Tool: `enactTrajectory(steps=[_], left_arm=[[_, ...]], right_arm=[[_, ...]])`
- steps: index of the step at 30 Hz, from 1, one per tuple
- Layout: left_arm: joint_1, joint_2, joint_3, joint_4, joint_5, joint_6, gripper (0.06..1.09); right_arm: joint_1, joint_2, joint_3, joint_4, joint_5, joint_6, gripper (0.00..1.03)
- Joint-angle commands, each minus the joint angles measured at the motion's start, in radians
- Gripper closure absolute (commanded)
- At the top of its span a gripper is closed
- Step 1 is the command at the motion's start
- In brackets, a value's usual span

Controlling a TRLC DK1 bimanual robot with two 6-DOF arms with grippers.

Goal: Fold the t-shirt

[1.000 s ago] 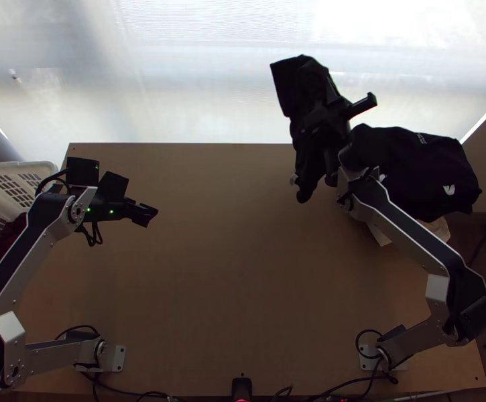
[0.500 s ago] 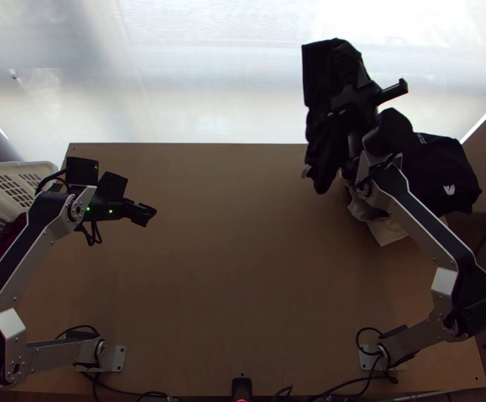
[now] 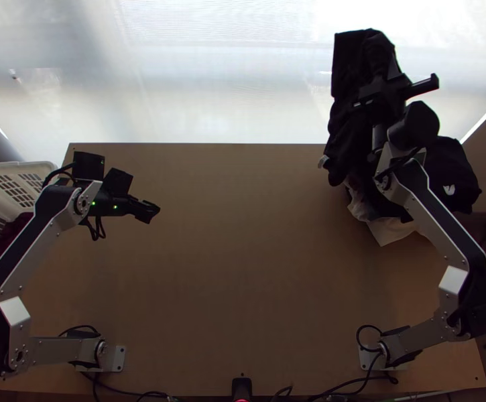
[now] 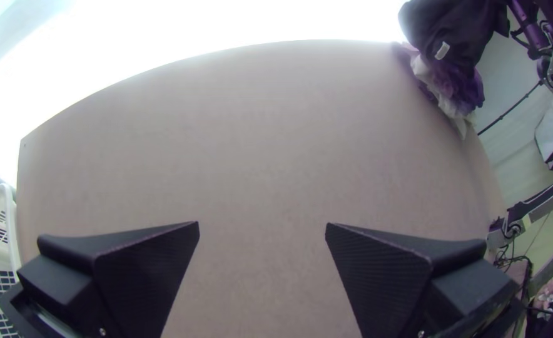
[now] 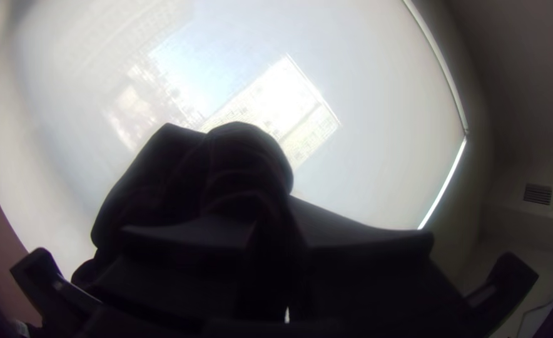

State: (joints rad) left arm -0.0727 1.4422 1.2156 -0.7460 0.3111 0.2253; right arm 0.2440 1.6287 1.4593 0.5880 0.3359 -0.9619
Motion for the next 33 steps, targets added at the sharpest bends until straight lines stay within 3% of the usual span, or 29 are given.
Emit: enactTrajectory(steps=[1,19,33], left_arm=[[-0.007,0.037,0.036,0.0,0.0,0.0,0.1],[-0.042,0.061,0.053,-0.003,-0.001,0.008,0.1],[-0.091,0.089,0.067,-0.003,-0.026,0.017,0.1]], right_arm=[[-0.041,-0.03,0.015,-0.014,-0.006,0.0,1.0],[-0.19,-0.078,-0.094,-0.025,-0.006,0.065,1.0],[-0.476,-0.02,-0.3,-0.01,-0.052,0.183,1.0]])
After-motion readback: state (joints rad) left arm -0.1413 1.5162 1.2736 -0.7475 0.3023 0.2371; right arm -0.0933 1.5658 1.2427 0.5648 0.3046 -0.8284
